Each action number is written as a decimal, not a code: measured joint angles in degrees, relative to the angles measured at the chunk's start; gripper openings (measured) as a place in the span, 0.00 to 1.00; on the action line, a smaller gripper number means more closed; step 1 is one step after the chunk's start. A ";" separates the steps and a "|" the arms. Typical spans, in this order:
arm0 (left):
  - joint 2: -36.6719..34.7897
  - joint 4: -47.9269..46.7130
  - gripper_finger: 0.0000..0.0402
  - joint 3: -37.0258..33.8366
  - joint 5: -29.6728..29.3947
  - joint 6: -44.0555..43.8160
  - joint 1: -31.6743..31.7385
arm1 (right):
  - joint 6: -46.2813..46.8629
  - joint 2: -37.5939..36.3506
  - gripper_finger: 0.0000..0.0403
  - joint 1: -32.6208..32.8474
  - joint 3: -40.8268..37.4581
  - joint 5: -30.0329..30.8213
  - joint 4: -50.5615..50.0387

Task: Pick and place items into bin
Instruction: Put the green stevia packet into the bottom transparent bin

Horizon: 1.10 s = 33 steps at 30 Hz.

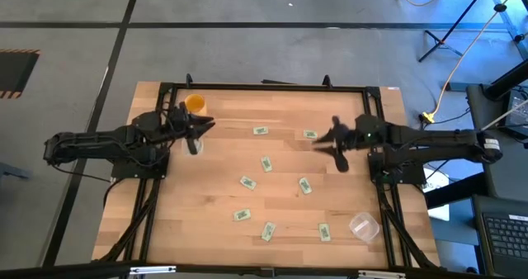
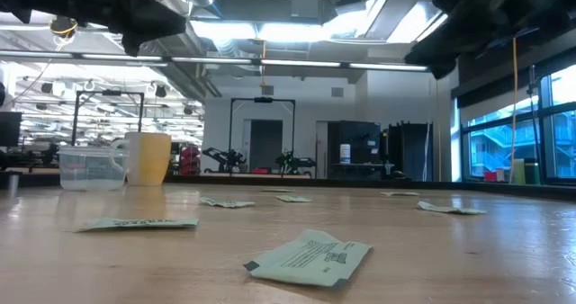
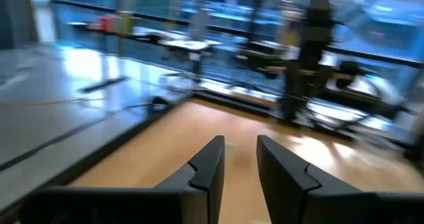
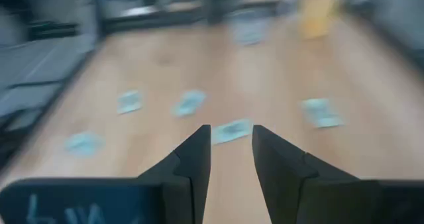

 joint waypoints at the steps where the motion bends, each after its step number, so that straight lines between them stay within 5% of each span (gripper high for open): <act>1: 0.02 0.00 0.21 0.00 1.79 1.03 -0.04 | 1.20 0.54 0.29 1.50 0.01 -0.45 0.05; 6: -1.15 3.17 0.21 -2.59 0.37 1.46 -1.07 | 4.97 4.42 0.29 9.66 5.04 -0.21 -1.22; 15: -7.79 11.06 0.21 -13.05 1.75 2.68 -2.75 | 10.05 18.34 0.29 24.65 23.24 17.99 -19.38; 26: -11.63 15.25 0.21 -17.55 0.50 2.81 -2.56 | 42.35 35.14 0.29 36.57 29.49 14.02 -32.23; 33: -11.63 15.03 0.21 -17.53 0.51 3.37 -2.56 | 50.07 43.97 0.29 42.76 29.49 12.62 -32.23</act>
